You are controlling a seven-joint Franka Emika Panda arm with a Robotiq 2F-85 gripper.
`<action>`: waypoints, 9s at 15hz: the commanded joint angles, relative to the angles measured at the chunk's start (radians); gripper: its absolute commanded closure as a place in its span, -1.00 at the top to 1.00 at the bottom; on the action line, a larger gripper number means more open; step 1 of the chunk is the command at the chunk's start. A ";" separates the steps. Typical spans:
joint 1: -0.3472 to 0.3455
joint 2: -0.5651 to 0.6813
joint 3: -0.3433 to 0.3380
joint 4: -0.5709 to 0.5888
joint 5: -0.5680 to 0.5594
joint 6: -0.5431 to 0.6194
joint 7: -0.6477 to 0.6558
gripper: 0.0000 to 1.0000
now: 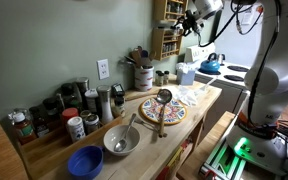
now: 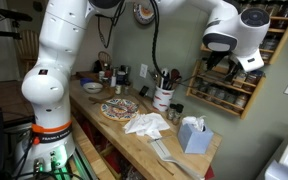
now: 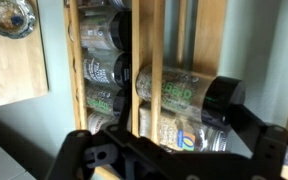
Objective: Take the spice bottle off of the spice rack
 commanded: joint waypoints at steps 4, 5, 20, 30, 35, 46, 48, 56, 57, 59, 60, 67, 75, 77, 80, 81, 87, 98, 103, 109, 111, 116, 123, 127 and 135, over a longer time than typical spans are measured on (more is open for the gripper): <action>-0.011 -0.049 0.005 -0.085 -0.099 -0.018 0.031 1.00; -0.011 -0.054 0.004 -0.092 -0.109 -0.022 0.033 1.00; -0.033 -0.117 0.001 -0.138 -0.211 -0.028 -0.051 1.00; -0.015 -0.120 0.033 -0.090 -0.168 -0.026 -0.085 1.00; -0.007 -0.071 0.049 -0.048 -0.156 0.013 -0.021 1.00; -0.023 0.015 0.059 0.035 -0.051 0.032 0.063 1.00; -0.025 0.025 0.058 0.042 -0.042 0.033 0.073 1.00; -0.015 0.027 0.056 0.011 -0.074 0.080 0.097 1.00; -0.015 0.019 0.053 0.002 -0.086 0.070 0.094 1.00; -0.011 -0.001 0.048 -0.024 -0.126 0.068 0.088 1.00; -0.007 -0.013 0.044 -0.043 -0.156 0.072 0.087 1.00; -0.015 -0.093 0.029 -0.137 -0.276 0.051 0.087 1.00; -0.015 -0.117 0.014 -0.225 -0.399 0.028 0.099 1.00; -0.016 -0.121 0.016 -0.233 -0.410 0.029 0.096 1.00; -0.024 -0.137 0.016 -0.224 -0.420 0.013 0.056 1.00; -0.027 -0.148 0.016 -0.218 -0.429 -0.005 0.020 1.00; -0.041 -0.227 -0.003 -0.136 -0.538 -0.229 -0.205 1.00; 0.025 -0.212 0.044 -0.015 -0.809 -0.177 -0.499 1.00; 0.025 -0.218 0.051 -0.021 -0.748 -0.145 -0.534 1.00; 0.021 -0.171 0.061 0.034 -0.676 -0.144 -0.670 1.00; 0.010 -0.147 0.066 0.061 -0.629 -0.158 -0.756 1.00; -0.020 -0.084 0.082 0.112 -0.546 -0.169 -0.903 1.00; -0.060 -0.018 0.113 0.172 -0.505 -0.172 -0.976 1.00; -0.074 0.011 0.135 0.199 -0.479 -0.164 -1.015 1.00; -0.095 0.059 0.153 0.249 -0.495 -0.158 -1.008 1.00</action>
